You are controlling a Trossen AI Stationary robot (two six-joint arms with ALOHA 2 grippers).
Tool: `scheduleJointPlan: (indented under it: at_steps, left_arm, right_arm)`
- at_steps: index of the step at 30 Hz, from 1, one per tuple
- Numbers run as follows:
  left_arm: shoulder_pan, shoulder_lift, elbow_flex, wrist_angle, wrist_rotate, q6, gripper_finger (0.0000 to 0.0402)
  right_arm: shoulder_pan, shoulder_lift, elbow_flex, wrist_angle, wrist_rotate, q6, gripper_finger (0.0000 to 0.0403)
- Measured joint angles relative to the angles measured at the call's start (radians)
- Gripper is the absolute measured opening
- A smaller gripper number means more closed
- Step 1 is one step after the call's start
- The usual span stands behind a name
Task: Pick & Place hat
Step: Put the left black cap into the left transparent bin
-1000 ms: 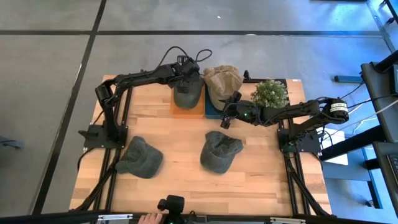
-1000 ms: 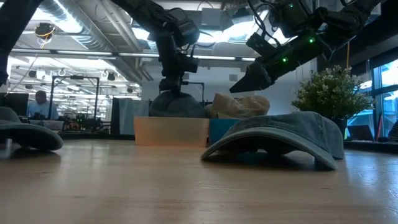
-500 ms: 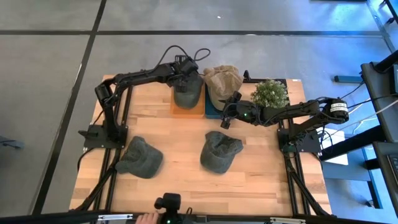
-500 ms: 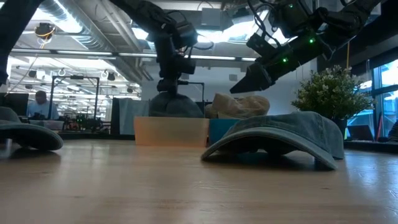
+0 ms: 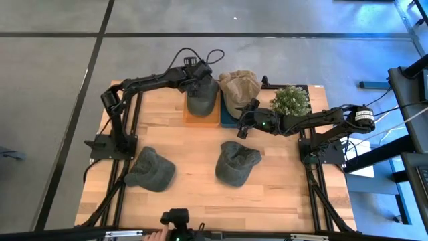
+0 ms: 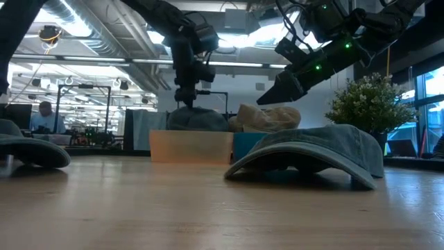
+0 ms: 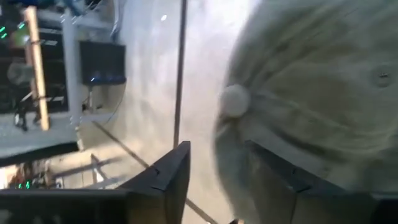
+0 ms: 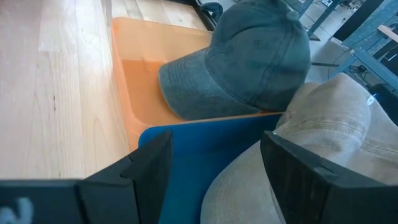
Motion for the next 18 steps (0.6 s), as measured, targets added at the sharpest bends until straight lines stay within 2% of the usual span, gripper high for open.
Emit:
scheduleJointPlan:
  at_steps: [3, 7, 10, 15, 18]
  left_arm:
    - [-0.005, -0.043, 0.000, 0.002, -0.005, -0.036, 0.0171]
    - [-0.005, -0.118, 0.000, -0.004, 0.077, -0.099, 0.0189]
    - [-0.004, -0.189, 0.000, -0.054, 0.186, -0.197, 0.0192]
    - [-0.009, -0.282, 0.000, -0.203, 0.439, -0.371, 0.0188]
    - [-0.032, -0.320, 0.000, -0.311, 0.485, -0.489, 0.0188]
  right_arm:
    - [0.000, 0.000, 0.000, -0.002, 0.000, 0.000, 0.0243]
    - [0.000, 0.000, 0.000, -0.002, 0.000, 0.000, 0.0243]
    - [0.000, 0.000, 0.000, -0.002, 0.000, 0.000, 0.0243]
    - [0.000, 0.000, 0.000, -0.003, 0.000, 0.000, 0.0243]
    - [0.000, 0.000, 0.000, -0.003, 0.000, 0.000, 0.0243]
